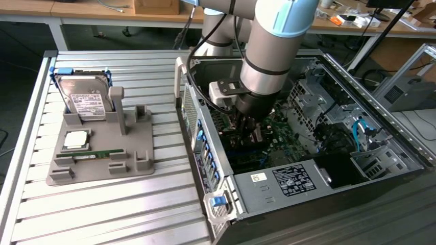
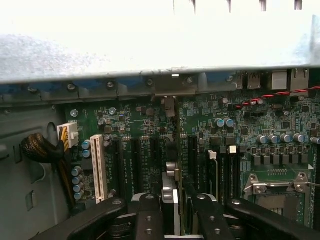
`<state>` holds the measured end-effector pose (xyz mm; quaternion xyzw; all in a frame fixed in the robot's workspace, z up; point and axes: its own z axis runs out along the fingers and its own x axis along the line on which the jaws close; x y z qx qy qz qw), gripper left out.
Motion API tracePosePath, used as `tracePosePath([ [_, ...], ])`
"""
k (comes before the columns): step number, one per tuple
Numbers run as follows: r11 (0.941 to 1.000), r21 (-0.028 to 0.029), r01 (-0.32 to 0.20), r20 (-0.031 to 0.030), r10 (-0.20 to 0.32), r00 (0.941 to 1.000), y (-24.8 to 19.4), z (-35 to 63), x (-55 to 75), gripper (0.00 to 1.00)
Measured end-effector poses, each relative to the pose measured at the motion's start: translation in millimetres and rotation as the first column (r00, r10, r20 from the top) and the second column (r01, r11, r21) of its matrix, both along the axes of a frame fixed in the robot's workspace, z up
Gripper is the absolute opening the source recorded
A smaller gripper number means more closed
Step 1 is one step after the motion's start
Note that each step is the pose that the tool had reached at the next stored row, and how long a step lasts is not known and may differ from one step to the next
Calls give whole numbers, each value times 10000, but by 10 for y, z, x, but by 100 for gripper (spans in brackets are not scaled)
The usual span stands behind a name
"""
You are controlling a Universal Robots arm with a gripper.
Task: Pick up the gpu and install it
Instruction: 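Insert the gpu into the slot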
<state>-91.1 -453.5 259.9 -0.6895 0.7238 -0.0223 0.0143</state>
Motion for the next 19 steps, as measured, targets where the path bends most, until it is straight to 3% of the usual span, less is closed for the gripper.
tracePosePath([
  [5, 10000, 94, 0, 2, 0, 10000, 13, -1, -1, 27],
  [19, 9999, 112, 0, 4, 0, 10000, 9, 1, -5, 27],
])
